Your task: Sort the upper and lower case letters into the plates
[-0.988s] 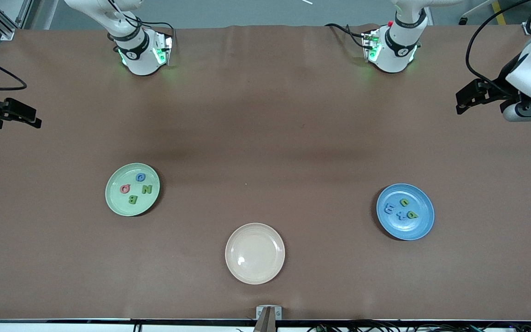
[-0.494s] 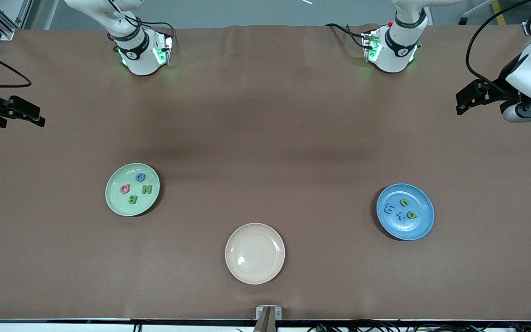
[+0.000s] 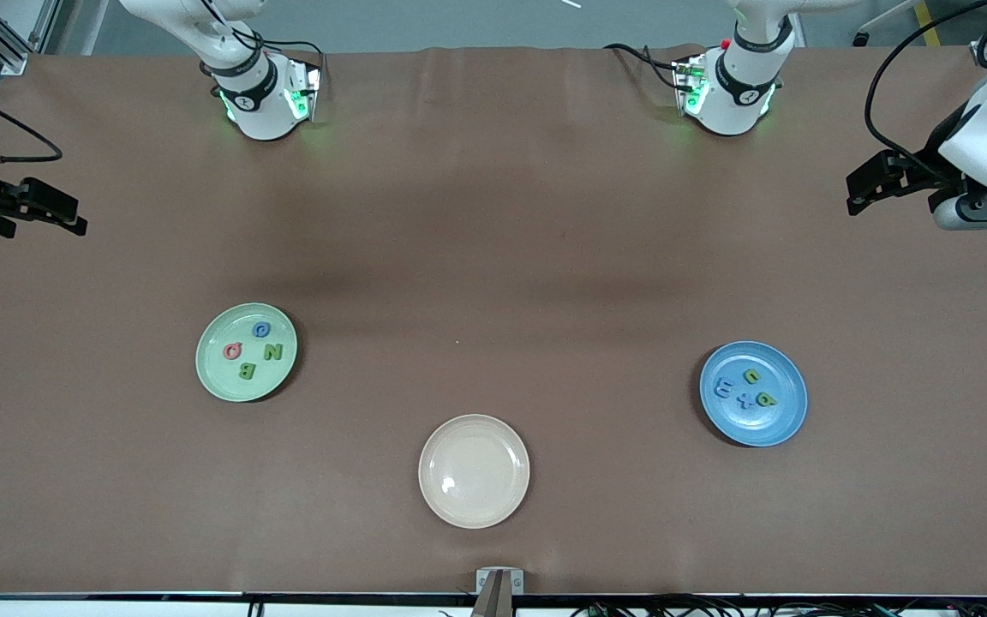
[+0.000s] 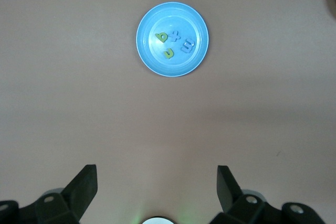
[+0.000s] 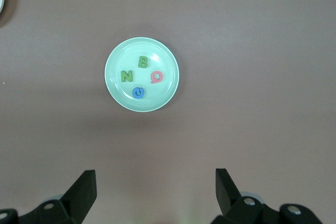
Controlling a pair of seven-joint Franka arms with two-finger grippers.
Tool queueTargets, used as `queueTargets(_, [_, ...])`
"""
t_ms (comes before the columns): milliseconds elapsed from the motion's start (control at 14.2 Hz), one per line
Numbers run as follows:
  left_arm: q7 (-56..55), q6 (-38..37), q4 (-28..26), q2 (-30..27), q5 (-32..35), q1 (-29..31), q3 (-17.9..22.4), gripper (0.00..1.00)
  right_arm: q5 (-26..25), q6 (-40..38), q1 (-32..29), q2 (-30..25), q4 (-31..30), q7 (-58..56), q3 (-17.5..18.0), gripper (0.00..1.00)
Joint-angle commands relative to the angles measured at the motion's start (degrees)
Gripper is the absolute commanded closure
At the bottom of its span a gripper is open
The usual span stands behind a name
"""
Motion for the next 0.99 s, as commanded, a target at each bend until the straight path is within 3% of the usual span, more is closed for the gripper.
queueTargets(0, [-0.4,-0.2,1.3,0.6,0.1,0.1,-0.2,0.00,-0.1,1.1,0.2,-2.2,-2.2,-0.4,0.1,0.00])
queueTargets(917, [0.2,-0.2,1.3,0.6,0.1,0.3,0.0,0.00,-0.2,2.8,0.1,-2.1,-2.2,-0.5,0.1,0.00])
